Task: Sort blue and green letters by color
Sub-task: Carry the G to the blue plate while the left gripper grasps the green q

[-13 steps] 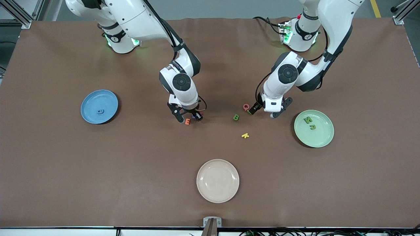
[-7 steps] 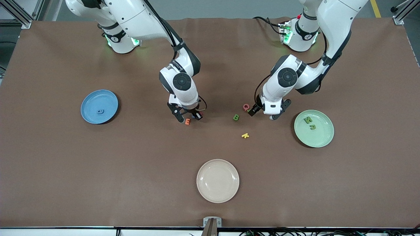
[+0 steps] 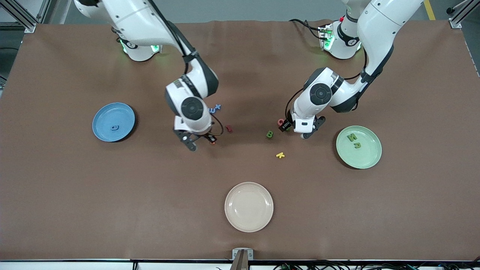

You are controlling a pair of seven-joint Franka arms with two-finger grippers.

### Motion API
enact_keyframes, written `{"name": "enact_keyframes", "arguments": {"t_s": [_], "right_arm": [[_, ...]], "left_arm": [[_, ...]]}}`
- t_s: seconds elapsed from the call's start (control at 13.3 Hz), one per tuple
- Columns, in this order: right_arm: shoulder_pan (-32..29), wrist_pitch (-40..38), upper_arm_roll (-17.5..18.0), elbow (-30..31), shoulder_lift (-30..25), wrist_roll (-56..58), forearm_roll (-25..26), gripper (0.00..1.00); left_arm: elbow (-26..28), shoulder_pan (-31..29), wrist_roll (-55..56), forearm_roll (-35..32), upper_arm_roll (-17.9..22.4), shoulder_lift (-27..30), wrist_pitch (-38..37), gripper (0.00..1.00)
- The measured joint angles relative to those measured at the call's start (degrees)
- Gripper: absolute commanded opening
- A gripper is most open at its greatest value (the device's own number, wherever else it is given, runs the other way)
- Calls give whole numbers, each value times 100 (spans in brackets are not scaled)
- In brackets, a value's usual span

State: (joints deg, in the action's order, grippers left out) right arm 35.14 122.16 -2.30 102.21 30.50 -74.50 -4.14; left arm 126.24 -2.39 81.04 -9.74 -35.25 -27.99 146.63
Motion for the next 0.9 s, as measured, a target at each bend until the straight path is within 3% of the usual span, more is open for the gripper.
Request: {"name": "enact_keyframes", "arguments": {"t_s": [0.15, 0.38, 0.6, 0.9], "right_arm": [[-548, -579, -21, 249, -527, 1283, 1, 0], [-1325, -635, -42, 1224, -1376, 3026, 76, 0], [-1956, -344, -41, 2051, -1956, 4225, 382, 0], [-2935, 576, -42, 3007, -2262, 5986, 430, 0]], "left_arm": [[-26, 0, 0, -97, 16, -107, 4, 57], [-88, 0, 0, -142, 27, -183, 7, 55], [-208, 1, 0, -144, 80, -257, 7, 55], [-266, 0, 76, -273, 132, -419, 7, 55]]}}
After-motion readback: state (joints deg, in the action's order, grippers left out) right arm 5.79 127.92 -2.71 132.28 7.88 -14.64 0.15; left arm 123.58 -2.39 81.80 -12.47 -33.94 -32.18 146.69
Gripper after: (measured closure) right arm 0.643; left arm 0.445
